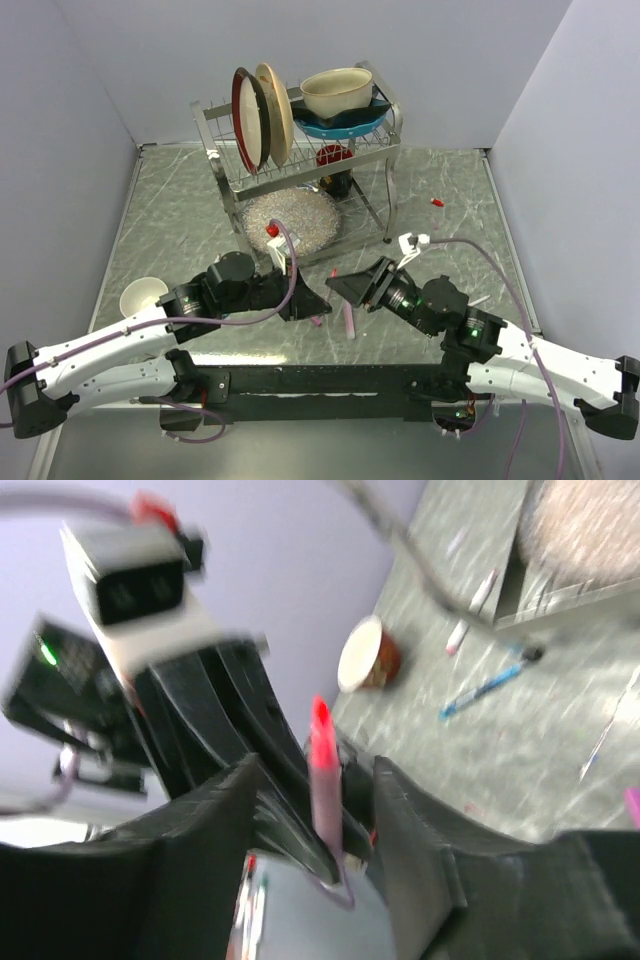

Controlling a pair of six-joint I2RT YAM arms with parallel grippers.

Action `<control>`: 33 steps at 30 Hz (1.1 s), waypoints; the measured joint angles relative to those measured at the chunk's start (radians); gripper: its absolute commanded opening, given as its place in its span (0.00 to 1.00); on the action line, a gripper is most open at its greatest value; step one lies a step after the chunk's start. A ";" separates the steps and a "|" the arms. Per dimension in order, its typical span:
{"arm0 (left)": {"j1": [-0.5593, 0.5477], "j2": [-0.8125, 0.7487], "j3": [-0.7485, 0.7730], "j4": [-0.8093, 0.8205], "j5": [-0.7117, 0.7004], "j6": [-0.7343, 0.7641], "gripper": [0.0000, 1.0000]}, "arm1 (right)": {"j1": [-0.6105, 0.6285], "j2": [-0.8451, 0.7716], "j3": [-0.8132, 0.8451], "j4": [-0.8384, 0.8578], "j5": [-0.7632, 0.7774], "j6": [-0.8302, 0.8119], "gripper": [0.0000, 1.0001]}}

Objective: Insert the pens into the pen caps

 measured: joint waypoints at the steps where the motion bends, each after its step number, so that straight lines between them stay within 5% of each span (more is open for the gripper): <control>1: 0.000 -0.004 0.000 -0.005 -0.005 0.010 0.01 | -0.001 0.000 0.018 -0.018 0.024 -0.001 0.63; 7: -0.001 -0.053 0.003 -0.139 -0.108 0.118 0.01 | -0.114 0.014 0.171 -0.275 0.250 0.000 0.60; 16: -0.001 -0.174 0.008 -0.335 -0.273 0.309 0.01 | -0.706 0.185 0.218 -0.485 0.294 -0.158 0.52; 24: -0.001 -0.298 -0.027 -0.332 -0.286 0.392 0.01 | -1.118 0.637 0.453 -0.524 0.125 -0.413 0.51; 33: -0.001 -0.282 -0.028 -0.318 -0.276 0.428 0.01 | -1.195 1.157 0.829 -0.560 -0.082 -0.654 0.47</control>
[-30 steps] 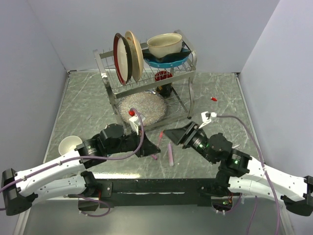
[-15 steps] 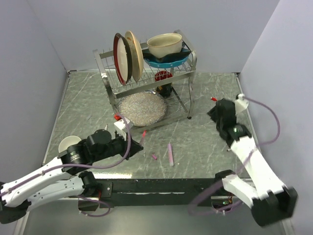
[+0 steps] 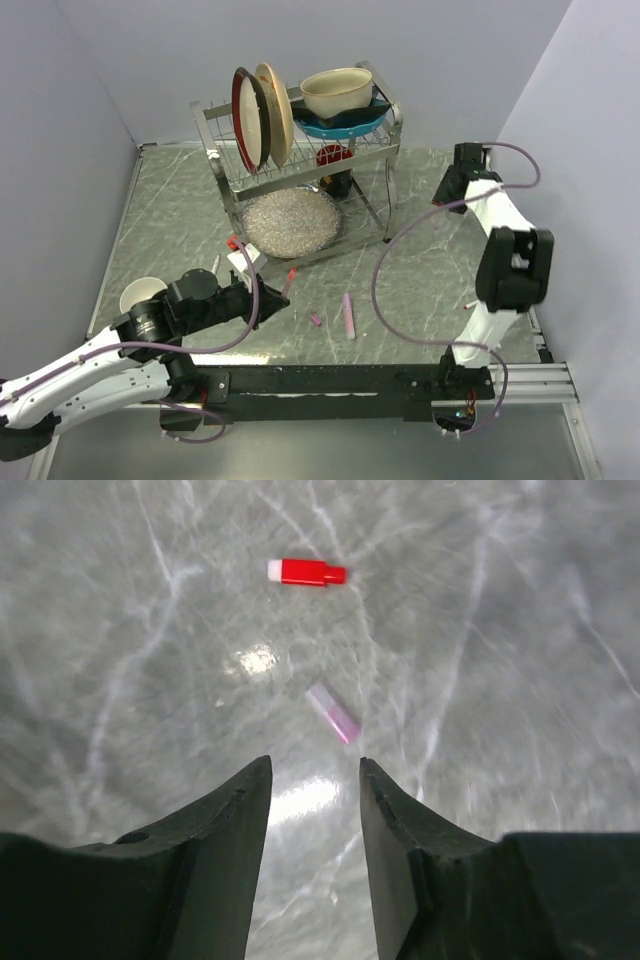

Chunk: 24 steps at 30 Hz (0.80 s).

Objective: Insert the pens into the pen caps

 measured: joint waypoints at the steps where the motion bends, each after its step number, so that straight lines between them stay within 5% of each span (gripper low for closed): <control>1: 0.000 0.002 0.000 0.000 0.001 0.001 0.01 | 0.000 0.046 0.030 -0.010 -0.011 -0.023 0.47; 9: 0.005 -0.002 0.000 0.000 0.014 0.006 0.01 | -0.008 0.291 0.217 -0.067 -0.043 -0.173 0.46; 24: 0.020 -0.027 0.000 0.002 0.014 0.007 0.01 | -0.013 0.363 0.244 -0.131 -0.097 -0.226 0.37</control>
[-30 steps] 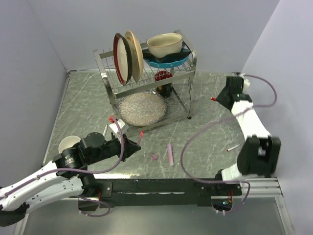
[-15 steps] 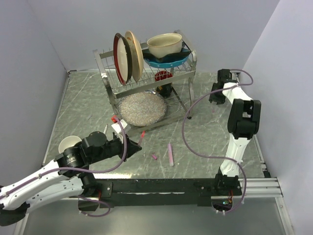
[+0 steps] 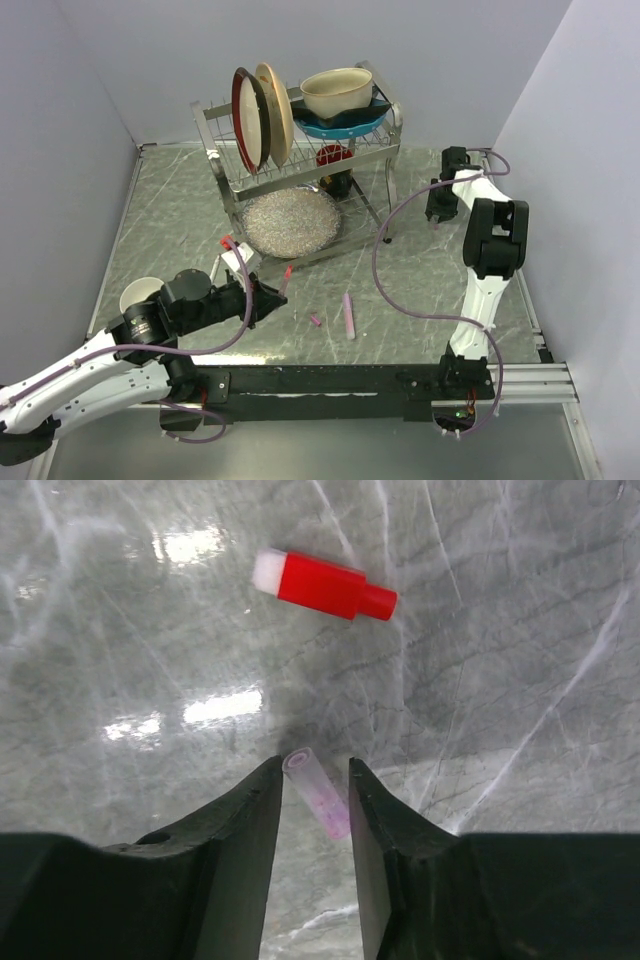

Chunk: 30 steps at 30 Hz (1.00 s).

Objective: Insert the pens into the pen caps

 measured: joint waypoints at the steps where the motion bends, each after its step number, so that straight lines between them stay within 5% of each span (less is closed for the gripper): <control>1: 0.000 -0.001 0.000 0.000 0.000 0.000 0.01 | 0.000 0.004 0.003 -0.004 0.004 0.000 0.35; 9: 0.000 -0.009 0.000 0.000 -0.008 0.000 0.01 | 0.003 0.030 0.039 -0.035 0.059 0.011 0.00; 16: 0.000 -0.022 -0.002 0.002 -0.011 -0.003 0.01 | 0.004 -0.029 -0.046 -0.008 0.079 0.082 0.00; 25: 0.001 -0.069 -0.043 0.020 -0.029 -0.006 0.01 | 0.069 -0.558 -0.511 0.014 0.059 0.254 0.00; 30: 0.002 -0.067 -0.047 0.024 -0.004 -0.004 0.01 | 0.275 -0.939 -0.711 0.020 -0.010 0.349 0.00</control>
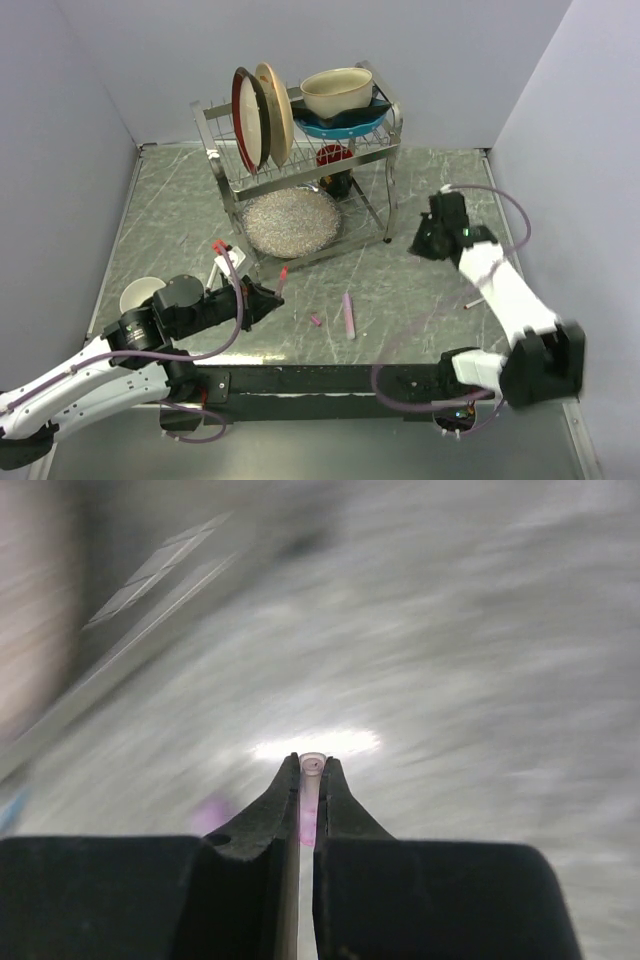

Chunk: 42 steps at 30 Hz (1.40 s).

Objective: Insert the pens into the pen caps

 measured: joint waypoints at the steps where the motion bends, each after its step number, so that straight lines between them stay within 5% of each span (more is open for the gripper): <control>1: 0.000 0.000 -0.002 0.006 0.016 -0.003 0.01 | 0.067 -0.078 -0.020 0.010 -0.021 0.030 0.00; 9: 0.000 -0.016 -0.019 0.043 0.128 -0.005 0.01 | 0.435 -0.566 -0.190 0.402 -0.134 0.325 0.00; 19: 0.000 -0.016 -0.047 0.146 0.200 -0.066 0.01 | 0.780 -0.370 -0.195 0.779 -0.023 0.356 0.00; 30: 0.000 -0.019 -0.070 0.253 0.223 -0.174 0.01 | 0.858 -0.333 -0.175 0.967 0.058 0.337 0.00; 42: 0.000 -0.019 -0.071 0.270 0.225 -0.216 0.01 | 0.912 -0.316 -0.172 0.978 0.080 0.302 0.00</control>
